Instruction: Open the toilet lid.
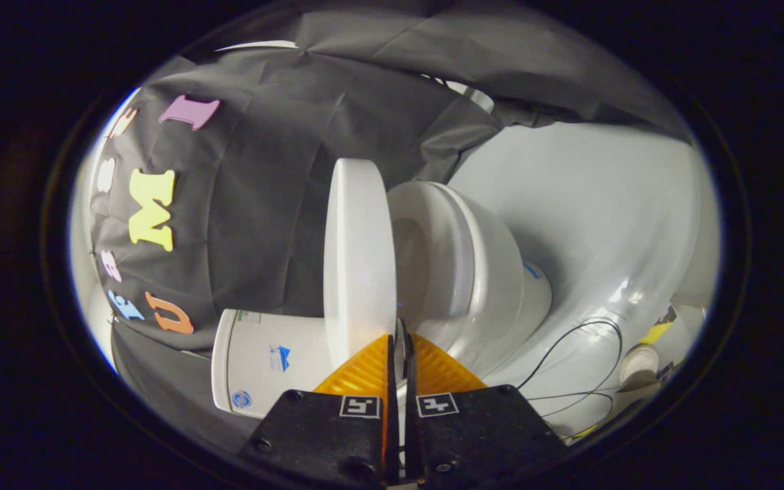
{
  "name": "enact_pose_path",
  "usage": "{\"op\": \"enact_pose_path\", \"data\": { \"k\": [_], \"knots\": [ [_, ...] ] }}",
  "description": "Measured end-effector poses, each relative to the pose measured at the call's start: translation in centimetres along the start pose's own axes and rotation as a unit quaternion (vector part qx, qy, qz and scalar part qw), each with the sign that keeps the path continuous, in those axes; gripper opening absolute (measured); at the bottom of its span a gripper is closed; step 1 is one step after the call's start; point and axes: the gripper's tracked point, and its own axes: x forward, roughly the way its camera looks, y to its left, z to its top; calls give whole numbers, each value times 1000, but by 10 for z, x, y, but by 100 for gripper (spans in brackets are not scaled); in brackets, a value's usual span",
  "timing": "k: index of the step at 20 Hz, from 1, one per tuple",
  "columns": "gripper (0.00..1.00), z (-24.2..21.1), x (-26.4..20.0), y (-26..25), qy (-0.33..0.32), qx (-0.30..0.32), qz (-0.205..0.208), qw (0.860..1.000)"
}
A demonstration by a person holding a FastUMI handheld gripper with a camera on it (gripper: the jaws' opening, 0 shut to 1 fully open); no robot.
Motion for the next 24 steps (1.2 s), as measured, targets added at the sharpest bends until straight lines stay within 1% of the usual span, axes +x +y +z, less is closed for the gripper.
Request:
{"op": "enact_pose_path", "data": {
  "k": [7,9,11,19,22,24],
  "knots": [
    [7,-4,-14,45,-7,-41,11,999],
    [7,-8,-19,65,-8,-68,15,998],
    [6,-13,-20,78,-8,-95,11,995],
    [6,-29,-26,116,-23,-154,-14,988],
    [6,-34,-26,126,-28,-176,-31,984],
    [6,-39,-27,132,-31,-180,-33,983]
  ]
}}
